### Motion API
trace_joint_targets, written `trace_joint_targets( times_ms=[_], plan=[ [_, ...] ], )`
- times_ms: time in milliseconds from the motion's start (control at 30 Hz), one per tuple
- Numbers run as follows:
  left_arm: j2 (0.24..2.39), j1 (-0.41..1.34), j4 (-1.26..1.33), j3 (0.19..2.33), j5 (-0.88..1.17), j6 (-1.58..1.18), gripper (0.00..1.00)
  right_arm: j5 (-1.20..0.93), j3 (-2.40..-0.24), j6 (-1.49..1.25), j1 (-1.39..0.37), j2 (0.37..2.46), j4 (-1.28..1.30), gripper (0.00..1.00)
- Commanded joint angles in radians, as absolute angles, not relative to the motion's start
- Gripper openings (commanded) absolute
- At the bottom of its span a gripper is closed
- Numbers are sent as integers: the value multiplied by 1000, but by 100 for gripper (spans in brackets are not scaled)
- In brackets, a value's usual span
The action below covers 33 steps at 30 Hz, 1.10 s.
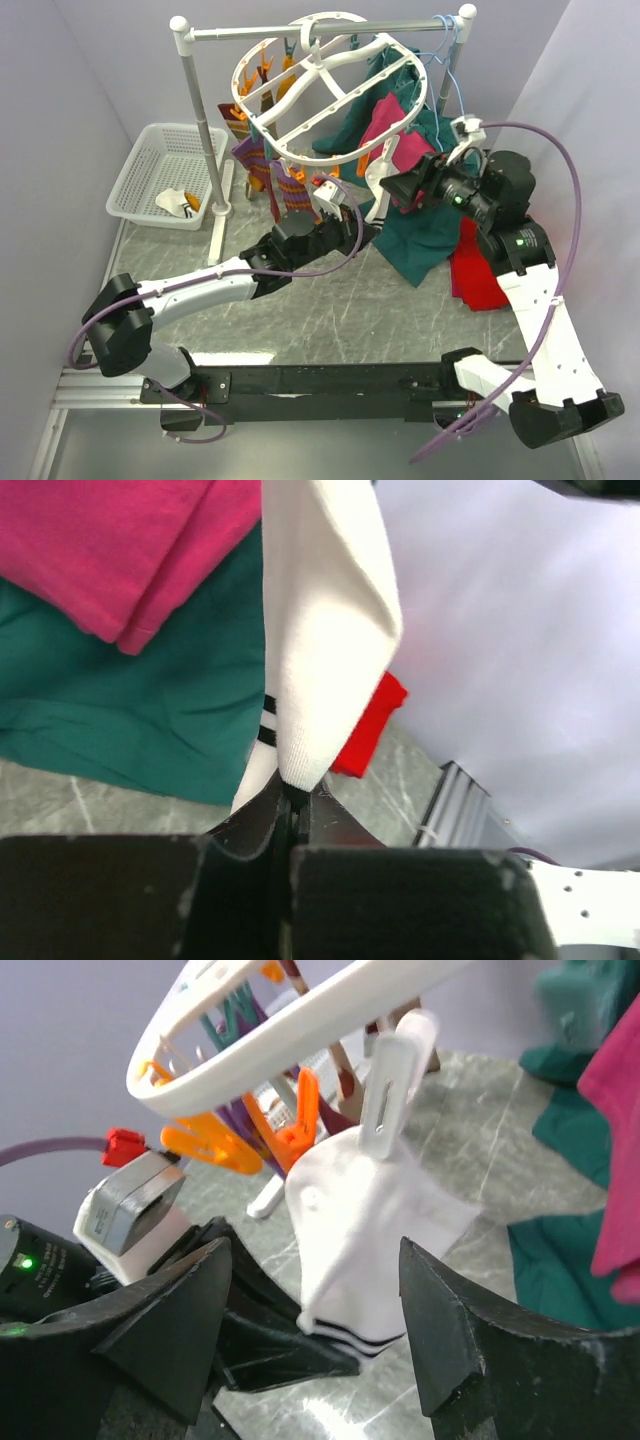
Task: Remove the socks clipped to the hanger
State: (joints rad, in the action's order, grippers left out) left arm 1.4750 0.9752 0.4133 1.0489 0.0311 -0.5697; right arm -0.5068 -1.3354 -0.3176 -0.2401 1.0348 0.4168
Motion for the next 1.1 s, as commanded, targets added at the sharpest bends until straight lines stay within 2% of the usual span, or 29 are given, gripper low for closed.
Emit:
trace_joint_targets(
  times_ms=[0,100,233,367,567,767,900,1067],
  plan=[
    [1422,971,433,1040,94,-607,1,-806,-1295,-409,-66,1054,190,74],
    [1425,957,436,1039,107,-627,1,-1016,-1195,-550,-6,1061,-92,74],
    [1433,940,466,1029,161,-667,1,-1123,-1157,-613,-5,1095,-270,75],
    [1433,933,495,1019,216,-707,1,-1138,-1154,-687,25,1155,-377,76],
    [1430,931,531,1009,268,-758,1,-1141,-1155,-765,28,1210,-535,86],
    [1434,930,554,1006,299,-788,1,-1157,-1152,-882,25,1264,-693,86],
    [1443,930,577,1005,316,-816,1,-1126,-1154,-851,11,1269,-655,84],
    [1459,930,600,1009,347,-844,1,-1105,-1147,-897,5,1288,-716,77]
  ],
)
